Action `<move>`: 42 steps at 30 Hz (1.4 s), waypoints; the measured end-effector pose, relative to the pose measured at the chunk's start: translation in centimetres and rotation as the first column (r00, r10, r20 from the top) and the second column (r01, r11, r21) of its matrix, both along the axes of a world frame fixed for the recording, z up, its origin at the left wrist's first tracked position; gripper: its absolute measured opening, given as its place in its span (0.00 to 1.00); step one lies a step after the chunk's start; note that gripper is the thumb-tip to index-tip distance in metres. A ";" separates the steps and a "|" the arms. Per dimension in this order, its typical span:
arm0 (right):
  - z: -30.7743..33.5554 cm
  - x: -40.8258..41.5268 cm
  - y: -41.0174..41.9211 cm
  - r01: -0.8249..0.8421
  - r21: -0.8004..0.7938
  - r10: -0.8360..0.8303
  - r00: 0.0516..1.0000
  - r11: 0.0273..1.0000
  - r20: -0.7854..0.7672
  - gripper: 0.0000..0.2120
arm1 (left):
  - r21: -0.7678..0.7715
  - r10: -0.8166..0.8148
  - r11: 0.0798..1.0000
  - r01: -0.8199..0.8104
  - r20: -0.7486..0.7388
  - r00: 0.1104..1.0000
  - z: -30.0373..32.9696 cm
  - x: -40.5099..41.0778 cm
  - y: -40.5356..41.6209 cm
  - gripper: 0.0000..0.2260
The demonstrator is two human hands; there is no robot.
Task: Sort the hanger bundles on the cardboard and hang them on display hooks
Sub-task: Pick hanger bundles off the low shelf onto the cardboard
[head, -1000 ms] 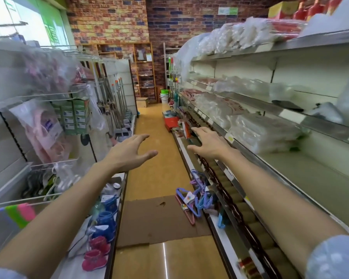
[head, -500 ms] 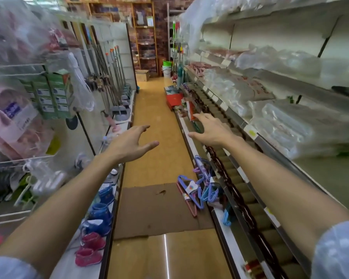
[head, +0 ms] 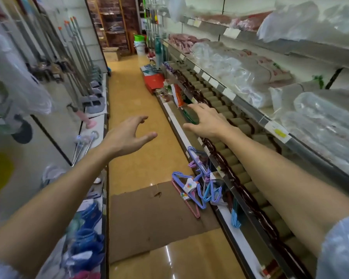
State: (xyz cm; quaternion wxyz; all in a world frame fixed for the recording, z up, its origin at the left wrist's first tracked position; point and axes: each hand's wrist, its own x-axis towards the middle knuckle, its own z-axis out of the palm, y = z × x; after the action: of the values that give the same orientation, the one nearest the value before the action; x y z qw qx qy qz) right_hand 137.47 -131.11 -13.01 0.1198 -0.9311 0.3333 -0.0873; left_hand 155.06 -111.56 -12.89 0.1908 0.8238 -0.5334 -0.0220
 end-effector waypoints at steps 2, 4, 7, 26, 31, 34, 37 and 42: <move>-1.4 1.6 -1.4 0.033 0.008 -0.033 0.999 0.999 0.002 0.38 | -0.009 -0.011 1.000 0.010 -0.044 0.999 -1.0 2.3 -2.1 0.32; -3.2 2.7 -2.6 0.054 0.007 -0.054 0.999 0.999 -0.002 0.38 | -0.019 -0.013 1.000 0.011 -0.116 0.993 -2.5 4.0 -3.9 0.33; -6.0 4.0 -4.8 0.076 -0.003 -0.076 0.997 0.997 -0.016 0.37 | -0.013 -0.027 1.000 0.025 -0.185 0.982 -5.9 6.2 -6.7 0.33; -47.4 7.9 -17.6 0.094 0.077 -0.094 0.996 0.993 -0.002 0.43 | 0.037 -0.008 0.999 0.016 -0.213 0.977 -47.1 10.6 -18.3 0.35; -59.2 7.3 -19.4 0.101 0.057 -0.102 0.995 0.993 0.008 0.41 | -0.012 0.000 1.000 -0.003 -0.272 0.962 -59.5 9.2 -20.6 0.35; -64.8 7.4 -20.5 0.103 0.046 -0.104 0.995 0.994 0.008 0.41 | -0.017 0.001 1.000 -0.006 -0.278 0.961 -65.5 8.8 -21.4 0.35; -69.1 7.7 -21.6 0.112 0.023 -0.112 0.993 0.993 0.028 0.41 | -0.017 -0.007 1.000 0.002 -0.287 0.958 -69.9 8.7 -22.0 0.35; -74.5 8.8 -23.1 0.109 0.001 -0.109 0.991 0.994 0.072 0.41 | -0.050 0.016 0.998 -0.030 -0.271 0.962 -74.8 8.8 -23.0 0.36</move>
State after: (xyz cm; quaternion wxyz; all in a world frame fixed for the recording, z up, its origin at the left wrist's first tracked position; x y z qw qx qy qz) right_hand 146.23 -154.16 -87.56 0.1257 -0.9080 0.3788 -0.1277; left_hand 163.83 -134.57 -87.69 0.2840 0.8138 -0.4931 -0.1180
